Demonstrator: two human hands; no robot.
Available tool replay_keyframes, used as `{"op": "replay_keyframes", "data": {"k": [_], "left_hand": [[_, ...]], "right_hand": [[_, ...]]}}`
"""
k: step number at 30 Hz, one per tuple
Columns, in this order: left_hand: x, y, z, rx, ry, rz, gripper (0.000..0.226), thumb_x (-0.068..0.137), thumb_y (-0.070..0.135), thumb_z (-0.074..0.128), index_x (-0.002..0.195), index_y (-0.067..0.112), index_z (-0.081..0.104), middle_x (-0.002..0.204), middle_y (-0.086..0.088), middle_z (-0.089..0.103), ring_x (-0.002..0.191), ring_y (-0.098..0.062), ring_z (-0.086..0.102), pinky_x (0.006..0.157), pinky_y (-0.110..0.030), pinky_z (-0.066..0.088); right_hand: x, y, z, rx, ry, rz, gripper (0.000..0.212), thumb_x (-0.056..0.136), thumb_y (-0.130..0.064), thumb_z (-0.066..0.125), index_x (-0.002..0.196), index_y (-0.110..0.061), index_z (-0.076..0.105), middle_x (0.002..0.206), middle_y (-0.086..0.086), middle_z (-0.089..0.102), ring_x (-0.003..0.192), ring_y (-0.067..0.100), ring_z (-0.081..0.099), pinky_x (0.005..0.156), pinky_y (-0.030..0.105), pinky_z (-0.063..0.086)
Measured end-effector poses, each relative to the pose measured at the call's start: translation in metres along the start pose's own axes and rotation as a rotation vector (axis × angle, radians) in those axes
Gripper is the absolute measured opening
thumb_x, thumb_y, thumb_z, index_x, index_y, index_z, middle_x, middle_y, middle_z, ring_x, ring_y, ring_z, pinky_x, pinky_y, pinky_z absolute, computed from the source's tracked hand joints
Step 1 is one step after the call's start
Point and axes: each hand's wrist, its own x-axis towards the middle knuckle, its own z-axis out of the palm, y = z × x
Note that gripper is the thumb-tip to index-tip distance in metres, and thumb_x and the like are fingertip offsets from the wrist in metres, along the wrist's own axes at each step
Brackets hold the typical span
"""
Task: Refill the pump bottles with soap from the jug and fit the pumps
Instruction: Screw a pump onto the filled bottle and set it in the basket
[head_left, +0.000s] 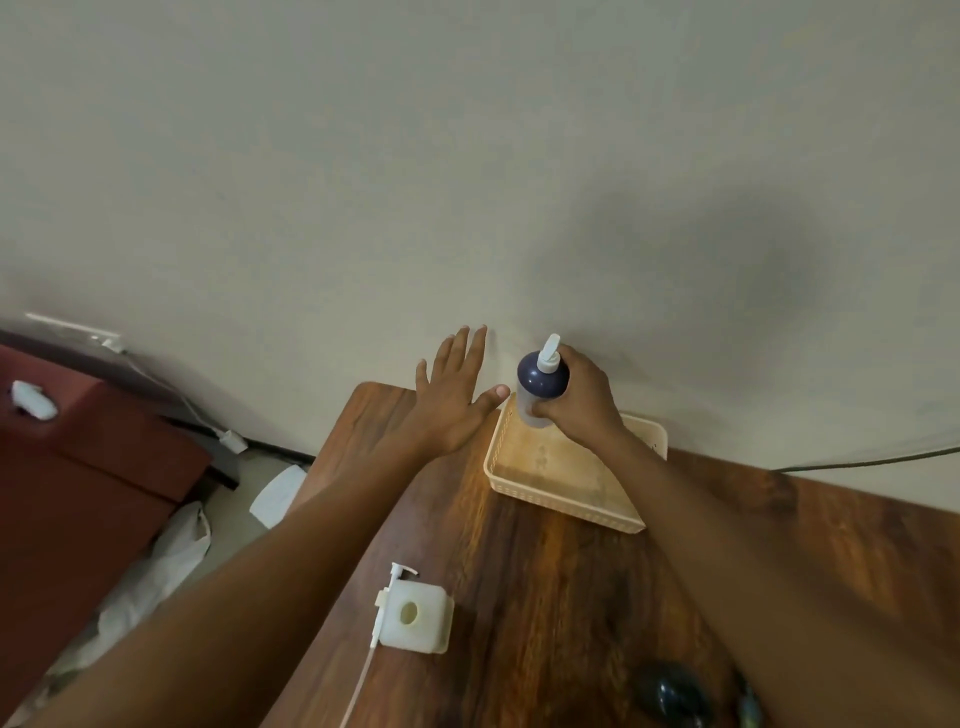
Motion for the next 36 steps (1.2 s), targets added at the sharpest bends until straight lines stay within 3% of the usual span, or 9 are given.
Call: {"op": "replay_keyframes", "data": {"k": [6,11,15,18,23,27,36], "left_hand": [[0.000,-0.013,0.026,-0.006,-0.056,-0.054,0.086,0.103,0.062,0.037,0.165,0.025,-0.010,0.174,-0.001,-0.013,0.160,-0.022,-0.011,0.127,-0.059,-0.001],[0.003,-0.027,0.043,0.027,-0.074,-0.058,0.091,0.100,0.067,0.038,0.165,0.024,-0.010,0.174,-0.003,-0.012,0.160,-0.025,-0.009,0.127,-0.061,0.001],[0.008,-0.045,0.058,0.024,-0.083,-0.056,0.105,0.084,0.086,0.021,0.164,0.027,-0.010,0.174,-0.003,-0.010,0.161,-0.025,-0.008,0.126,-0.062,0.001],[0.009,-0.054,0.068,0.015,-0.072,-0.061,0.107,0.080,0.088,0.018,0.164,0.028,-0.010,0.174,-0.002,-0.009,0.161,-0.024,-0.007,0.125,-0.061,0.000],[0.008,-0.063,0.080,-0.007,-0.073,-0.079,0.103,0.086,0.085,0.028,0.165,0.029,-0.005,0.174,-0.001,-0.007,0.161,-0.024,-0.005,0.124,-0.061,0.000],[0.006,-0.064,0.085,-0.026,-0.066,-0.085,0.094,0.097,0.069,0.045,0.166,0.027,-0.002,0.174,-0.001,-0.005,0.161,-0.023,-0.005,0.126,-0.060,0.000],[-0.005,-0.055,0.087,-0.103,-0.037,-0.097,0.093,0.097,0.065,0.050,0.166,0.026,0.002,0.175,-0.002,0.000,0.161,-0.023,-0.002,0.126,-0.060,0.000]], "right_hand": [[0.005,0.031,0.032,-0.061,0.001,0.042,0.086,0.065,-0.011,0.094,0.141,-0.017,0.053,0.138,0.006,0.048,0.121,0.021,0.054,0.097,0.020,0.037],[0.013,0.050,0.056,-0.092,0.029,0.077,0.089,0.067,-0.011,0.094,0.144,-0.015,0.050,0.143,0.006,0.049,0.127,0.024,0.054,0.100,0.022,0.038],[0.018,0.060,0.070,-0.104,0.040,0.083,0.088,0.069,-0.012,0.093,0.146,-0.016,0.049,0.144,0.005,0.050,0.129,0.025,0.053,0.101,0.025,0.040],[0.019,0.066,0.080,-0.110,0.054,0.063,0.087,0.070,-0.009,0.092,0.145,-0.016,0.049,0.143,0.005,0.050,0.129,0.025,0.053,0.098,0.023,0.040],[0.016,0.079,0.091,-0.088,0.101,0.048,0.085,0.068,-0.008,0.092,0.141,-0.016,0.050,0.141,0.004,0.055,0.127,0.024,0.054,0.096,0.022,0.042],[0.014,0.084,0.093,-0.060,0.120,0.048,0.085,0.068,-0.008,0.092,0.140,-0.017,0.049,0.140,0.004,0.056,0.127,0.023,0.055,0.096,0.023,0.044],[0.013,0.089,0.091,-0.124,0.084,0.066,0.091,0.069,-0.012,0.093,0.143,-0.016,0.042,0.145,0.007,0.044,0.131,0.025,0.051,0.097,0.025,0.046]]}}
